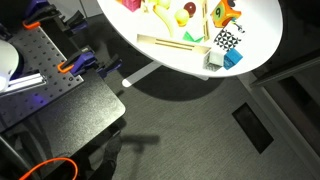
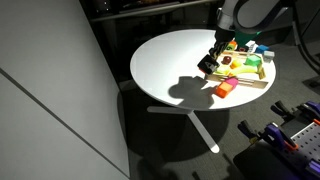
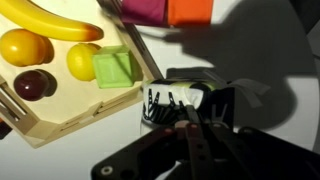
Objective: Remove the block from the wooden tray
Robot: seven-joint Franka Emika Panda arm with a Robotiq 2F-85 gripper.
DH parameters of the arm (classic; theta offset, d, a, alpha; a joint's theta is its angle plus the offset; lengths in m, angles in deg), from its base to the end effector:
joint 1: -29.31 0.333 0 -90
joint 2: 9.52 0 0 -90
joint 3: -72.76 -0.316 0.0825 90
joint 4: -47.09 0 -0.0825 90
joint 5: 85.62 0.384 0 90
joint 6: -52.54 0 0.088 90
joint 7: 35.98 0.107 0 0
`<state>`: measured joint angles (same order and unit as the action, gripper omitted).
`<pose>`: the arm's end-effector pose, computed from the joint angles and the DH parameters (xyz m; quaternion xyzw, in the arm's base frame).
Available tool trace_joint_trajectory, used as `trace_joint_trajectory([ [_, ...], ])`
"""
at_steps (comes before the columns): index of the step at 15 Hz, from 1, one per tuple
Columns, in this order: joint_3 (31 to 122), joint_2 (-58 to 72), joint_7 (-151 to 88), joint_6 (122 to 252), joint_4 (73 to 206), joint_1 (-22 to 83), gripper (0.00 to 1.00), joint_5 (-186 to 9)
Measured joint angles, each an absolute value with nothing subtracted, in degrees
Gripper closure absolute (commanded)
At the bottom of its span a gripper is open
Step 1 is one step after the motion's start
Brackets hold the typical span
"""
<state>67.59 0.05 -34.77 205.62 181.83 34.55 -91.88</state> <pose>0.5188 0.0988 0.2751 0.9889 0.1252 0.0787 0.0131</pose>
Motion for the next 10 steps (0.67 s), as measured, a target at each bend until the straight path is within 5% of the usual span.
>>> trace_joint_trajectory([
  [5,64.16,0.81,-42.35,205.85,182.04,34.55,0.97,-80.18],
  [7,63.99,0.96,-43.63,205.82,182.05,34.54,0.71,-78.39],
  [10,63.99,1.12,-44.33,205.59,182.06,34.34,0.50,-77.19],
])
